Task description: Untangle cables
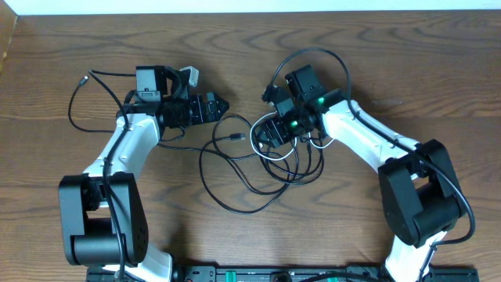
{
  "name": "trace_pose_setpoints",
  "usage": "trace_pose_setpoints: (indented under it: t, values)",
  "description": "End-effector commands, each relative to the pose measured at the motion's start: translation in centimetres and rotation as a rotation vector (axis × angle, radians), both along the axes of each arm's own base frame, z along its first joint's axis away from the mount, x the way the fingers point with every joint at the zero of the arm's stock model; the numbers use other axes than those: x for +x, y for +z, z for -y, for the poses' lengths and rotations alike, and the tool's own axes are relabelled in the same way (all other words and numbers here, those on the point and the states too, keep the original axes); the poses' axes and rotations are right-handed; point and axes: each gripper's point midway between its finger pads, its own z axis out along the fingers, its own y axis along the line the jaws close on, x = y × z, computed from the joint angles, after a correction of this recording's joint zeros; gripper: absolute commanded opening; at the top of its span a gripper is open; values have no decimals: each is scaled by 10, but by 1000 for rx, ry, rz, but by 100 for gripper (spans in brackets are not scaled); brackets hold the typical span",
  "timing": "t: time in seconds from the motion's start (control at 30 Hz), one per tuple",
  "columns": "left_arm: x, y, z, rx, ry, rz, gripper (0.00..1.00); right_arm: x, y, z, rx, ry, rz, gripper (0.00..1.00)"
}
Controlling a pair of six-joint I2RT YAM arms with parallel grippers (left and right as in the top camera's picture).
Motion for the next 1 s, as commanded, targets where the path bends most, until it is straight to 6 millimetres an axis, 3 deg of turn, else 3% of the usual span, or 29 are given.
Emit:
trace_pose_setpoints:
  t: [0.0, 0.17, 0.27, 0.37, 0.47, 0.53, 0.63, 0.67, 0.73, 0.83, 0.97]
  values:
    - [7, 4, -2, 15, 1, 20, 100, 15, 31, -4, 35, 1, 77, 65]
    - [7, 4, -2, 15, 1, 20, 100, 33, 45, 2, -29, -26, 147, 65]
    - [7, 4, -2, 15, 1, 20, 100, 53, 54, 20, -141, -67, 231, 66]
    - [7, 4, -2, 15, 1, 20, 100, 65, 47, 43, -278, -121, 284, 68]
    - [7, 4, -2, 15, 1, 20, 100, 61, 34, 61, -381, -103, 288, 66]
    - [7, 4, -2, 15, 1, 20, 100, 57, 24, 71, -440, -110, 280, 60]
    - [7, 4, -2, 15, 1, 20, 100, 57, 18, 81, -488, -125, 284, 47]
    - [7, 4, -2, 15, 1, 20, 100, 57, 17, 83, -494, -127, 284, 33]
    - [7, 4, -2, 15, 1, 20, 100, 56, 16, 83, -491, -126, 280, 24]
    - [7, 4, -2, 15, 1, 20, 100, 50, 10, 80, -489, -111, 268, 23]
    - [7, 4, -2, 15, 1, 20, 100, 41, 0, 70, -447, -81, 247, 33]
